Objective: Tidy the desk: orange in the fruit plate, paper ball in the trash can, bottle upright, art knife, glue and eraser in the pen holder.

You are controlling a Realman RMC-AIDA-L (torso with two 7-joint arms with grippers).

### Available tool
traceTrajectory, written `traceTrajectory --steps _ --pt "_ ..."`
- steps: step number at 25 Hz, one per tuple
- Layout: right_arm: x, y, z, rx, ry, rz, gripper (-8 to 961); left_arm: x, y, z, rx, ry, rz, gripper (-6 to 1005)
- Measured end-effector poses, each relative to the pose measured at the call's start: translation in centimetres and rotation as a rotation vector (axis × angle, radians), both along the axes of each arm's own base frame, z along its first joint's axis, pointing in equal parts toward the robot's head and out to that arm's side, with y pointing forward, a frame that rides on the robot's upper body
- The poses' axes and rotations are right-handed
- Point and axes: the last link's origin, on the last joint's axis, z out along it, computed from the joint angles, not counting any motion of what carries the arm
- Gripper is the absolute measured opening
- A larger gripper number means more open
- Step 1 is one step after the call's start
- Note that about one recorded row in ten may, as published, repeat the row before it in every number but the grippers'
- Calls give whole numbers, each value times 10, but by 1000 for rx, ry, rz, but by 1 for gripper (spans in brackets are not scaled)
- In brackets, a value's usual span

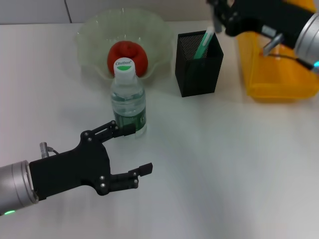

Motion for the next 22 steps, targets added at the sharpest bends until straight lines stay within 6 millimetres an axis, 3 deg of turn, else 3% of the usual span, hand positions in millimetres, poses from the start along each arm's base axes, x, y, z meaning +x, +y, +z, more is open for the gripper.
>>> traceTrajectory --steps 12,17,22 --pt "63 24 -42 -31 156 -66 133 0 -1 0 -2 -2 -1 860" --pt "78 27 -49 -65 175 -74 134 -1 -1 -2 -4 1 1 860" --pt "83 22 -50 -55 159 -53 215 -1 -2 -2 -2 0 -2 860"
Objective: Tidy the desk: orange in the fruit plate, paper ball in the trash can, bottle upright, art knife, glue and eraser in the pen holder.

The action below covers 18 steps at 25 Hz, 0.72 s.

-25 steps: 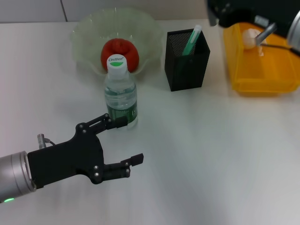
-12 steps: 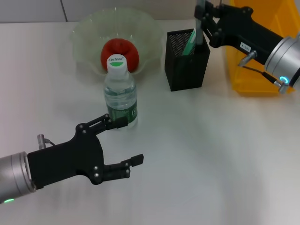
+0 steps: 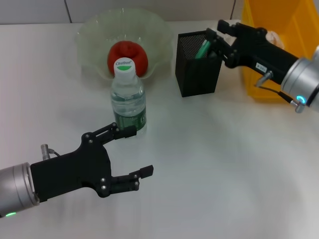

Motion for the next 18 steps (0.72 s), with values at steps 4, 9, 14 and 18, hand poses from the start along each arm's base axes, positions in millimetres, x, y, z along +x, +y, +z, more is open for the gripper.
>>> traceTrajectory --steps 4,9,14,18 --pt "5 -13 6 14 36 34 280 0 0 0 0 -1 -2 860" --pt "16 -46 29 40 165 109 362 1 1 0 -1 -3 -6 860" --pt "40 -91 45 -56 202 150 469 3 1 0 -4 -8 -11 860" --pt "54 -127 38 -289 85 244 592 3 1 0 -6 -10 -12 860"
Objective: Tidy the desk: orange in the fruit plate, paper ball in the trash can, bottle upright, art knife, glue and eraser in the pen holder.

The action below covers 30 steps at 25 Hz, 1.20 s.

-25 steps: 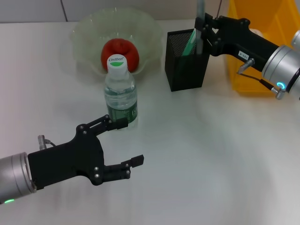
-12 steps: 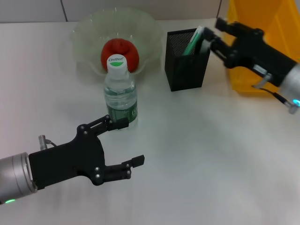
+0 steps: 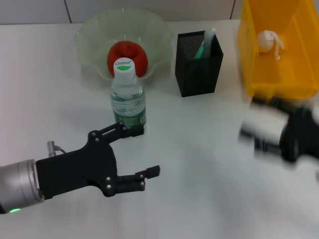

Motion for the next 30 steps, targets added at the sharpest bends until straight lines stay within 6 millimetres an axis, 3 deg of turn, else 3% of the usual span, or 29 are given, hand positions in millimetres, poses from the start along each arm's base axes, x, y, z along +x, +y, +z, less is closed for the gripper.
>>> traceTrajectory --steps 2,7,9,30 --pt "4 -14 -7 -89 -57 49 665 5 2 -2 -26 -10 -14 860" --pt "9 -26 -22 -174 -133 81 833 10 5 -5 -63 -24 -28 860" --pt "8 -27 -25 -180 -137 86 833 15 11 -19 -166 -12 -42 860" --pt "11 -25 -18 -105 -107 44 833 8 6 -19 -163 -4 -22 860"
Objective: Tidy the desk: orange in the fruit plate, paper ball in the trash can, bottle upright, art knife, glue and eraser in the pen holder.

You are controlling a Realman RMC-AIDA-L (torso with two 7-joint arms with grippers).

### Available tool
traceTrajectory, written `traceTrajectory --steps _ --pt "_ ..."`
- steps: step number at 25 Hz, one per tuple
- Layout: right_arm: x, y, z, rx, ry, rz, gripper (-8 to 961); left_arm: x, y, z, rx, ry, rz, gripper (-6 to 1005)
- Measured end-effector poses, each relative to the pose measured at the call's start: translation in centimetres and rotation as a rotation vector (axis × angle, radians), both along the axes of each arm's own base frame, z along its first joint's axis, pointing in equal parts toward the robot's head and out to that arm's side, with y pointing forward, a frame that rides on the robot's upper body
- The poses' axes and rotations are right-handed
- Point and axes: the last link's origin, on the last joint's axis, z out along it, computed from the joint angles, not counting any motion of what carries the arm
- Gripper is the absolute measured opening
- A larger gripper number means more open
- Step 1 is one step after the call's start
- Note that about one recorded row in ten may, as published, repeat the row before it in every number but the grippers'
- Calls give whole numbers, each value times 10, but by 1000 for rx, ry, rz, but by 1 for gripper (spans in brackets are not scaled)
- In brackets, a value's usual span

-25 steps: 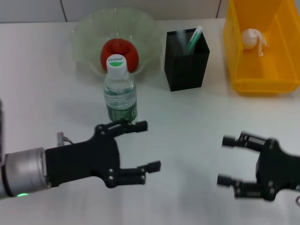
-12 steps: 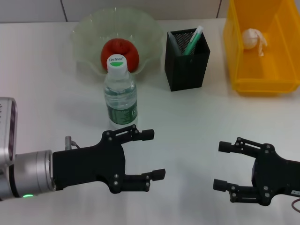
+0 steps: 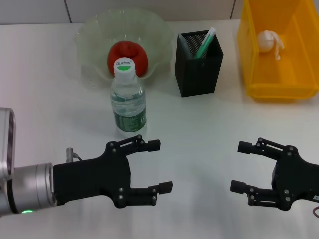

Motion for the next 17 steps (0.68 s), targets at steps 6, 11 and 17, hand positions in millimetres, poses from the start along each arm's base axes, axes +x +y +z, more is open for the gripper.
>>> traceTrajectory --steps 6,11,17 --pt "-2 0 -2 0 6 0 833 -2 -1 0 4 1 7 860" --pt "-4 1 -5 5 11 1 833 -9 -5 3 14 4 31 860" --pt "-10 7 -8 5 15 17 833 -17 -12 8 43 0 58 860"
